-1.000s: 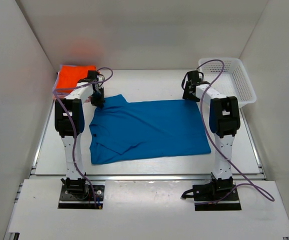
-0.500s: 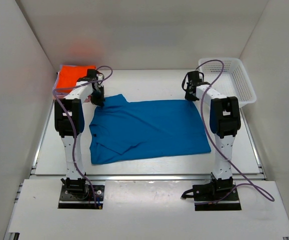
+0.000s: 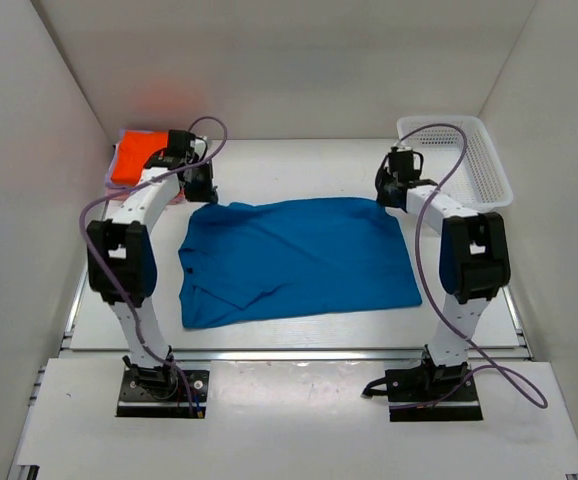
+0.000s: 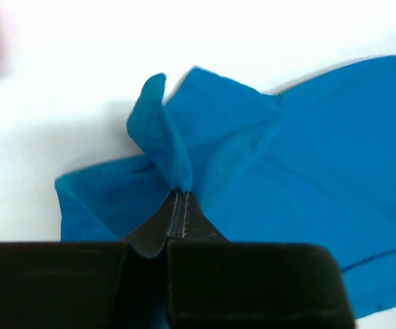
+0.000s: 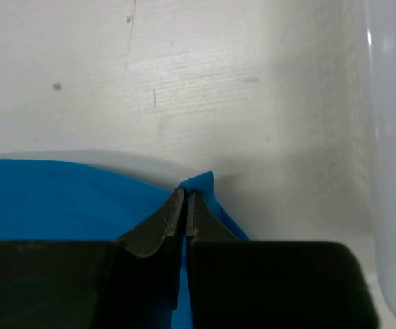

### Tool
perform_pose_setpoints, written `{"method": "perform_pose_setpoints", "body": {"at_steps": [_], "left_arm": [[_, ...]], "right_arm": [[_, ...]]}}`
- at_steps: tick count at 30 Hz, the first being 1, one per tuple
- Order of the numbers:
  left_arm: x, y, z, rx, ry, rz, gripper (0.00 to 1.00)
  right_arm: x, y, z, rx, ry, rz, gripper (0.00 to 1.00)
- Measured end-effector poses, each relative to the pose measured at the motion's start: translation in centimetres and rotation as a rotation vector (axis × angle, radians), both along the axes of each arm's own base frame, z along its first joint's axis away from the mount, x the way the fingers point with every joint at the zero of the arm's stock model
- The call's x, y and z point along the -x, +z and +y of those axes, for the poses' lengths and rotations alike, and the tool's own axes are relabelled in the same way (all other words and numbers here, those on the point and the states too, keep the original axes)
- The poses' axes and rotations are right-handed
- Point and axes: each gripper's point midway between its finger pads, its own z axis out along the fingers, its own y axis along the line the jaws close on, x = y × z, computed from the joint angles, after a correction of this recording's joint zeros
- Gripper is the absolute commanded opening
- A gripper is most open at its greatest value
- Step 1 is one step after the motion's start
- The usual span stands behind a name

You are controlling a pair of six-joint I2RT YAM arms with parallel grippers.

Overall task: Fold and stack the t-shirts
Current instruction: Grap the side of the flattened tshirt furthest away from the robot with both arms, then fold the other side of the tshirt into a rectangle

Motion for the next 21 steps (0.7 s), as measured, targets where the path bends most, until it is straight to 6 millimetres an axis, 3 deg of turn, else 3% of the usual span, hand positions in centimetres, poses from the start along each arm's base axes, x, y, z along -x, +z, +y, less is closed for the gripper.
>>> {"method": "perform_pose_setpoints", "body": {"at_steps": [5, 11, 15, 21], "left_arm": [[4.7, 0.5, 0.5, 0.010, 0.020, 0.001, 0.00], [10.9, -0.5, 1.3, 0.003, 0.035, 0.037, 0.00], [13.5, -1.0, 1.5, 0.003, 0.035, 0.037, 0.00], [15.9, -2.0, 1.7, -0.004, 0.035, 0.046, 0.00]], "right_arm": [[3.6, 0.2, -0.9, -0.041, 0.015, 0.004, 0.00], [7.9, -1.1, -2.3, -0.111, 0.026, 0.035, 0.00], [10.2, -1.1, -2.3, -0.148, 0.052, 0.030, 0.00], [11.0, 0.4, -1.7, -0.168, 0.093, -0.018, 0.00]]}}
